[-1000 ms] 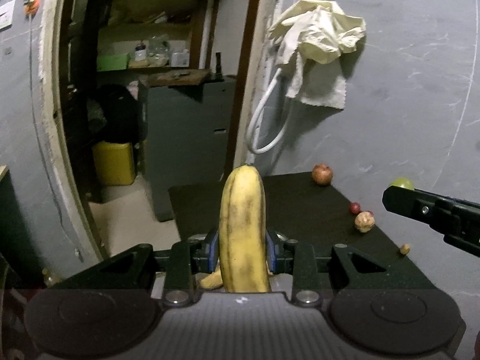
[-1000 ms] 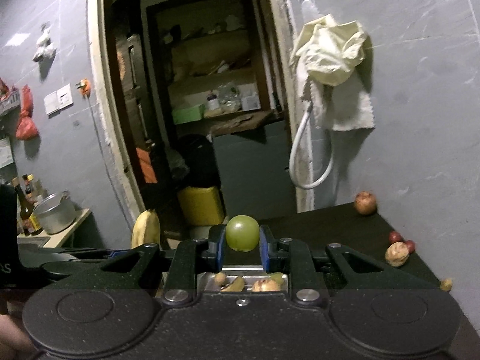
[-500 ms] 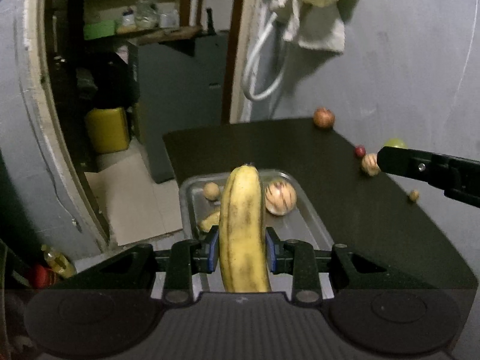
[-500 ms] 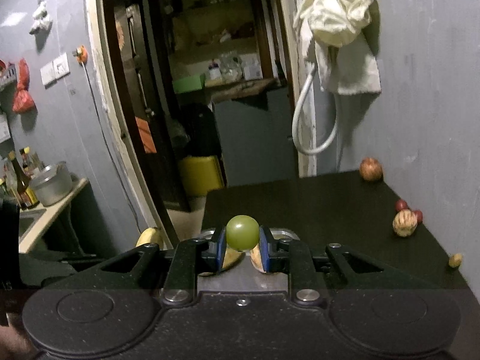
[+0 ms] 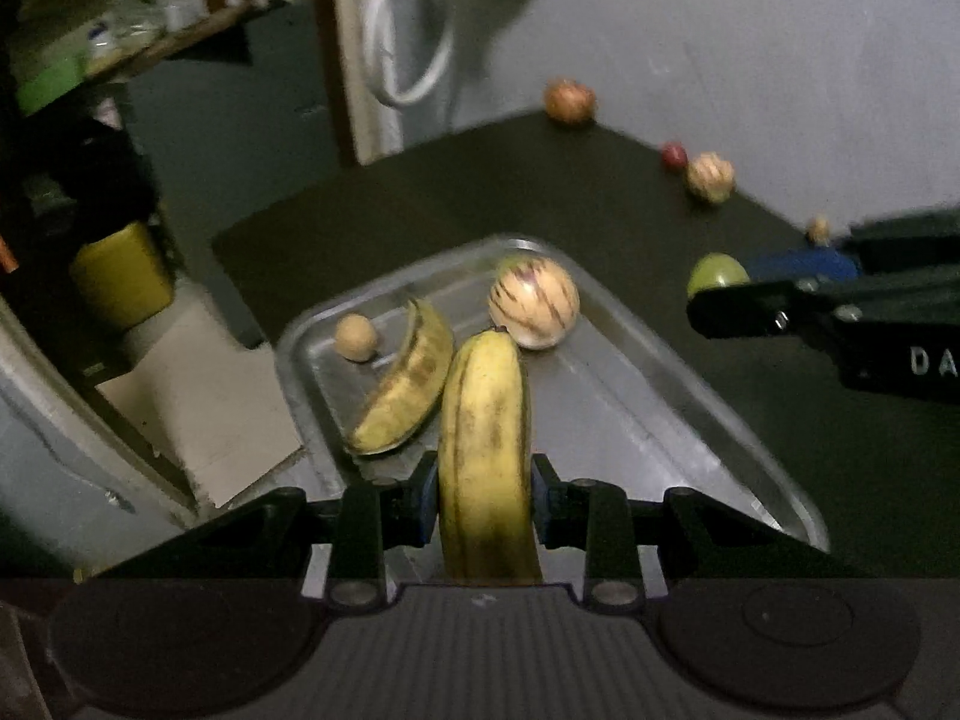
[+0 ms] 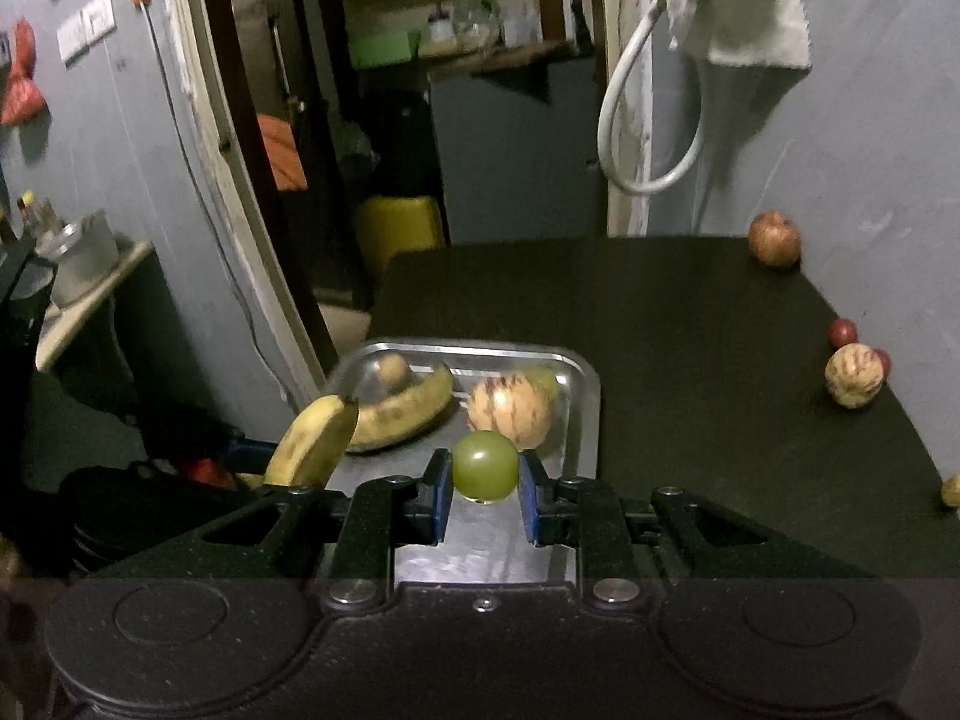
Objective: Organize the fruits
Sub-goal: 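Carry the yellow banana in the left tool while the right tool carries the grape over the tray, then open the left tool to drop the banana while the right tool releases the grape into the tray, then lift both tools away from the tray, then move both tools toward the apple and striped pepino melon on the table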
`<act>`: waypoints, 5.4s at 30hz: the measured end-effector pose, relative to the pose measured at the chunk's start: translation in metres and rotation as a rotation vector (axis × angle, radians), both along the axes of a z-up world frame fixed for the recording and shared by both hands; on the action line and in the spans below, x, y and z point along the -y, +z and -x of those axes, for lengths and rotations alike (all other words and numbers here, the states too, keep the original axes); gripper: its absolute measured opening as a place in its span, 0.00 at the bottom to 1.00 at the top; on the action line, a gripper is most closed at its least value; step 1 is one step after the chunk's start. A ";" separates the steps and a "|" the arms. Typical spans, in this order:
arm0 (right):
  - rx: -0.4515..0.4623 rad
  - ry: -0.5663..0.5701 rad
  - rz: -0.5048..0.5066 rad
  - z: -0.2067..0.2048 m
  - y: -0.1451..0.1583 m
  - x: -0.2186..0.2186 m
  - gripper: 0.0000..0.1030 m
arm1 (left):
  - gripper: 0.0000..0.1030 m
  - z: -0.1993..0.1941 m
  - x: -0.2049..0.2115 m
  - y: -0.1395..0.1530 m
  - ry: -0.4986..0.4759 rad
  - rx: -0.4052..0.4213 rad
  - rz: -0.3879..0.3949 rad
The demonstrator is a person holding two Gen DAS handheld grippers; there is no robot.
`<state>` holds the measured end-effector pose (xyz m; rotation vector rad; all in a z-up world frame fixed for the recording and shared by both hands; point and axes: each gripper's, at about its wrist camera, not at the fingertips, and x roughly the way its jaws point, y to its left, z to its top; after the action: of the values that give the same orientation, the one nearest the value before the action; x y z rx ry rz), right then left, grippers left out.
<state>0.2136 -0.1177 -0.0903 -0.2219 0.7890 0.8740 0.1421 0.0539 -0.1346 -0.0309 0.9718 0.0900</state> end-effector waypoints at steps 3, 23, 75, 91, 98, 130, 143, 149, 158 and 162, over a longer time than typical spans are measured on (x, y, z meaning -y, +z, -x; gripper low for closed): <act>-0.021 0.010 0.032 -0.012 -0.014 -0.009 0.23 | 0.32 -0.013 -0.005 -0.010 -0.040 -0.031 0.011; -0.107 0.060 0.132 -0.033 -0.061 -0.043 0.24 | 0.33 -0.044 -0.020 -0.035 -0.110 -0.093 0.065; -0.068 -0.063 -0.093 -0.011 0.036 0.023 0.76 | 0.85 -0.015 -0.007 0.030 -0.040 0.080 0.088; -0.020 -0.094 -0.236 0.029 0.084 0.074 0.98 | 0.99 0.014 0.006 0.067 0.006 0.171 0.109; -0.030 -0.128 -0.281 0.054 0.085 0.116 0.99 | 0.99 0.044 0.021 0.080 0.034 0.221 0.163; -0.019 -0.539 -0.271 0.003 0.050 0.180 0.99 | 0.99 -0.092 0.050 0.095 -0.353 0.210 0.085; 0.064 -0.629 -0.076 -0.124 -0.004 0.092 0.97 | 0.99 -0.284 0.020 0.031 -0.826 0.182 0.092; 0.080 -0.616 -0.010 -0.161 -0.025 0.082 0.95 | 0.99 -0.332 0.024 0.000 -1.005 0.145 0.105; 0.077 -0.600 0.081 -0.208 -0.062 0.072 0.89 | 0.99 -0.381 0.036 -0.024 -1.076 0.140 0.136; 0.070 -0.601 0.093 -0.221 -0.076 0.067 0.84 | 0.99 -0.388 0.038 -0.034 -1.099 0.128 0.145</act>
<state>0.4349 -0.1852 -0.1661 -0.0857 0.7723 0.2621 0.5301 0.0159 -0.1687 0.3589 0.7578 -0.9802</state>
